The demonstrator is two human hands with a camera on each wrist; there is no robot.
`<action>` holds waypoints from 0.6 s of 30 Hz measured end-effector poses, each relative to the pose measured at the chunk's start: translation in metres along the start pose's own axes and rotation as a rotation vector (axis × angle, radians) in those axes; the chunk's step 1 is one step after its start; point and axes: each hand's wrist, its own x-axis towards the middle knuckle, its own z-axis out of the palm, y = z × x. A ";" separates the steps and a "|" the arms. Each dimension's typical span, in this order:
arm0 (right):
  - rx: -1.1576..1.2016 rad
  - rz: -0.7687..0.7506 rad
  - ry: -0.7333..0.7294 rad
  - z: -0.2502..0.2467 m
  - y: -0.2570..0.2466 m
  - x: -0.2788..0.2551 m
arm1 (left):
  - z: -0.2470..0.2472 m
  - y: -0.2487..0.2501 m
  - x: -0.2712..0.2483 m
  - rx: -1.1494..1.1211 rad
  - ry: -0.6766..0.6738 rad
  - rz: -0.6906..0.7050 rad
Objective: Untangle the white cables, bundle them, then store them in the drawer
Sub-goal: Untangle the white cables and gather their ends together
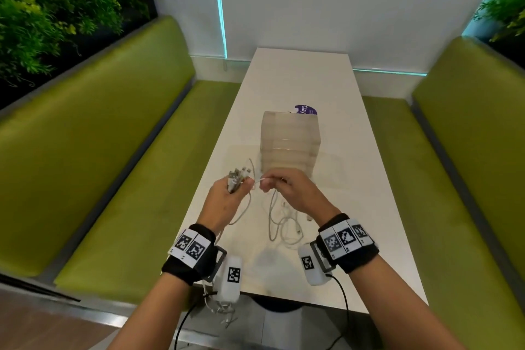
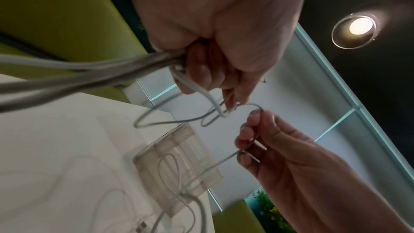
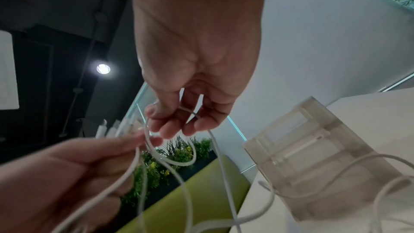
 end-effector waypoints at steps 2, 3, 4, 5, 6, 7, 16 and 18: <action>-0.004 -0.011 0.018 -0.004 -0.005 0.002 | 0.002 0.001 -0.002 -0.041 -0.058 -0.005; -0.013 -0.018 0.032 -0.005 -0.006 0.003 | 0.002 0.002 -0.003 -0.069 -0.086 -0.011; -0.021 -0.020 0.049 -0.006 -0.006 0.003 | 0.002 0.003 -0.003 -0.091 -0.114 -0.018; -0.028 -0.019 0.065 -0.006 -0.007 0.004 | 0.001 0.005 -0.004 -0.107 -0.137 -0.017; -0.034 -0.022 0.073 -0.007 -0.007 0.004 | 0.001 0.006 -0.004 -0.110 -0.145 -0.013; -0.044 -0.027 0.071 -0.007 -0.007 0.005 | 0.002 0.007 -0.003 -0.117 -0.136 -0.012; -0.743 0.158 -0.017 0.013 0.069 0.007 | -0.019 0.037 -0.001 -0.518 0.067 0.011; -0.807 0.199 -0.019 0.010 0.088 0.001 | -0.032 0.045 0.000 -0.628 0.156 -0.006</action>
